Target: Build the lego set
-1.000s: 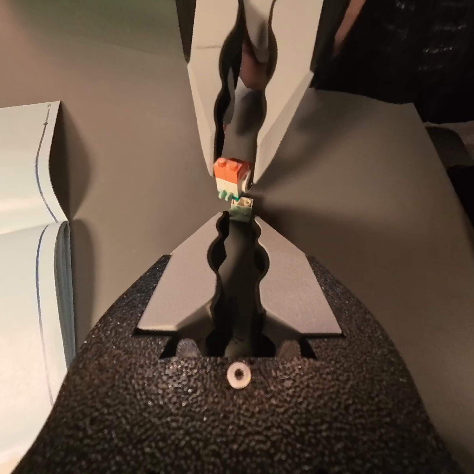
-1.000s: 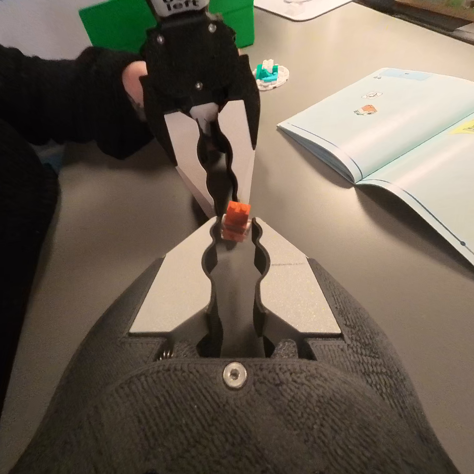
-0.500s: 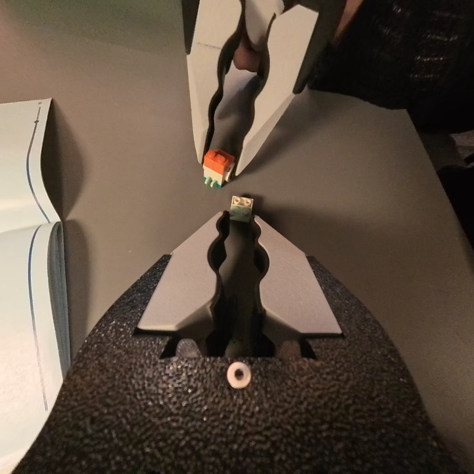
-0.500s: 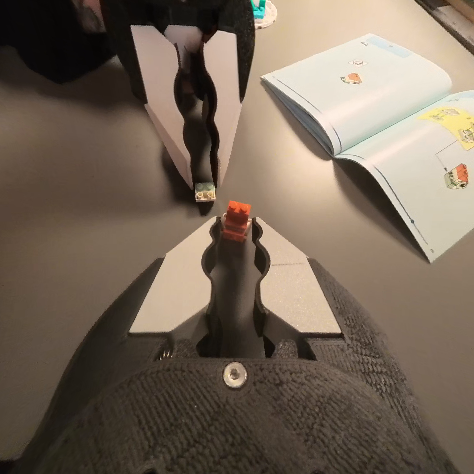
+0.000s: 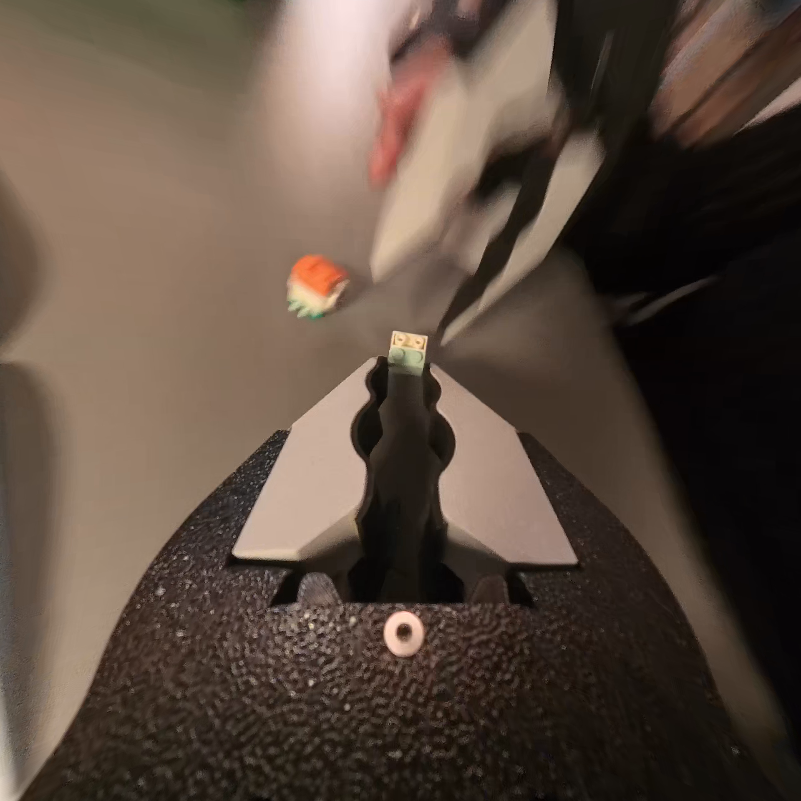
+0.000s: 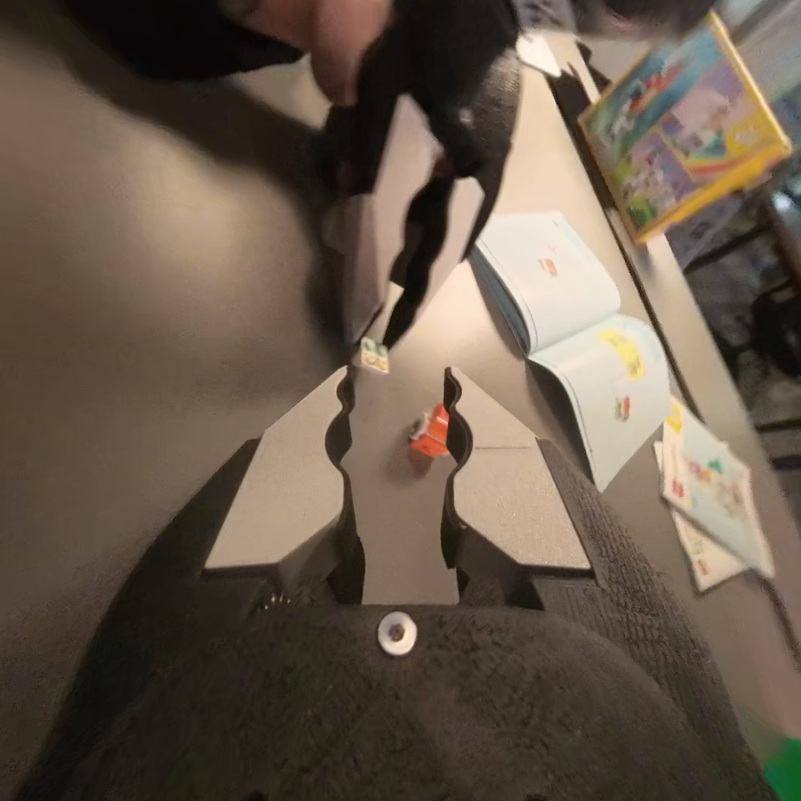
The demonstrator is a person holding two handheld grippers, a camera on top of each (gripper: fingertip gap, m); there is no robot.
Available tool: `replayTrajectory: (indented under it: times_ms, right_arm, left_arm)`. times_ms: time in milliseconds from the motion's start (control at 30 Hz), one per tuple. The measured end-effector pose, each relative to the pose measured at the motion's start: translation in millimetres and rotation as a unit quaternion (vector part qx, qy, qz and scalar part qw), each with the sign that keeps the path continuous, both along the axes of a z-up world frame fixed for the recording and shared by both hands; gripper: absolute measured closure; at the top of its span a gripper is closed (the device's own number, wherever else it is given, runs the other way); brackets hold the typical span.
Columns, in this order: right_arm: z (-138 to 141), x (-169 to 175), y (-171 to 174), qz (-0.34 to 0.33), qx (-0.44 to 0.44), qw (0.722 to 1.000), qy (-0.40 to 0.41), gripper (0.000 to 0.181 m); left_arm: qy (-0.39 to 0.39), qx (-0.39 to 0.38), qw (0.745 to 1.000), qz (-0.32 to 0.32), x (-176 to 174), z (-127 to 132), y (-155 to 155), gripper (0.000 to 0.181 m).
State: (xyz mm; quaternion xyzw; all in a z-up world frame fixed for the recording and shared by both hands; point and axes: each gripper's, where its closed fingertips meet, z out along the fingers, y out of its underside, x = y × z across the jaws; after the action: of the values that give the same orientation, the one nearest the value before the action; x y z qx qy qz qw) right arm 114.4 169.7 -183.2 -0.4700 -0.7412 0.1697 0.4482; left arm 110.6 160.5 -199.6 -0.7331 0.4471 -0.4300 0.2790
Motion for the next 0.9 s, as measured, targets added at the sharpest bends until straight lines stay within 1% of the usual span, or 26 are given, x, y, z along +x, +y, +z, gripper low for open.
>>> replayTrajectory:
  times_ms: [33, 67, 133, 200, 267, 333, 367, 433, 500, 567, 667, 733, 767, 833, 867, 900]
  right_arm:
    - [-2, -3, -7, 0.015, 0.024, 1.000, -0.009, 0.142]
    - [-4, -6, -12, 0.029, 0.045, 0.998, -0.015, 0.143]
    - [-6, -11, -19, 0.047, 0.087, 0.995, -0.022, 0.150]
    - [-5, -14, -20, 0.048, 0.114, 0.992, -0.017, 0.165]
    - [-5, -15, -20, 0.043, 0.104, 0.994, -0.009, 0.170]
    - [-1, -15, -14, 0.015, 0.086, 0.996, 0.010, 0.171]
    - [2, -15, -9, -0.008, 0.074, 0.997, 0.025, 0.171]
    - [7, -13, 1, -0.059, 0.033, 0.996, 0.054, 0.171]
    - [9, -13, 9, -0.106, -0.017, 0.991, 0.079, 0.171]
    - [13, -13, 13, -0.145, -0.077, 0.980, 0.111, 0.171]
    - [24, -15, 18, -0.197, -0.173, 0.949, 0.176, 0.172]
    - [34, -18, 20, -0.220, -0.234, 0.920, 0.224, 0.172]
    - [39, -19, 20, -0.227, -0.264, 0.905, 0.244, 0.172]
    - [45, -23, 20, -0.242, -0.308, 0.878, 0.275, 0.172]
    - [47, -25, 19, -0.245, -0.319, 0.871, 0.284, 0.172]
    - [48, -27, 19, -0.249, -0.320, 0.866, 0.291, 0.172]
  left_arm:
    - [-0.027, -0.028, 0.999, -0.003, 0, 6, -4, 0.168]
    - [-0.047, -0.057, 0.997, -0.008, 0, 9, -8, 0.168]
    - [-0.059, -0.097, 0.993, -0.023, -1, 10, -16, 0.167]
    - [-0.061, -0.101, 0.993, -0.031, -2, 12, -20, 0.167]
    - [-0.065, -0.097, 0.993, -0.027, -2, 14, -18, 0.168]
    - [-0.079, -0.089, 0.993, -0.005, -2, 18, -11, 0.167]
    - [-0.088, -0.074, 0.993, 0.014, -1, 22, -5, 0.165]
    - [-0.095, -0.015, 0.994, 0.052, -2, 31, 5, 0.150]
    - [-0.089, 0.099, 0.987, 0.094, -4, 43, 14, 0.145]
    - [-0.071, 0.222, 0.962, 0.140, -7, 53, 19, 0.145]
    - [-0.007, 0.361, 0.910, 0.204, -14, 54, 23, 0.144]
    - [0.044, 0.414, 0.877, 0.240, -18, 51, 27, 0.143]
    - [0.057, 0.429, 0.865, 0.253, -18, 51, 28, 0.146]
    - [0.068, 0.461, 0.842, 0.271, -17, 58, 29, 0.145]
    - [0.069, 0.477, 0.829, 0.284, -18, 64, 31, 0.148]
    - [0.067, 0.484, 0.822, 0.292, -19, 68, 32, 0.150]
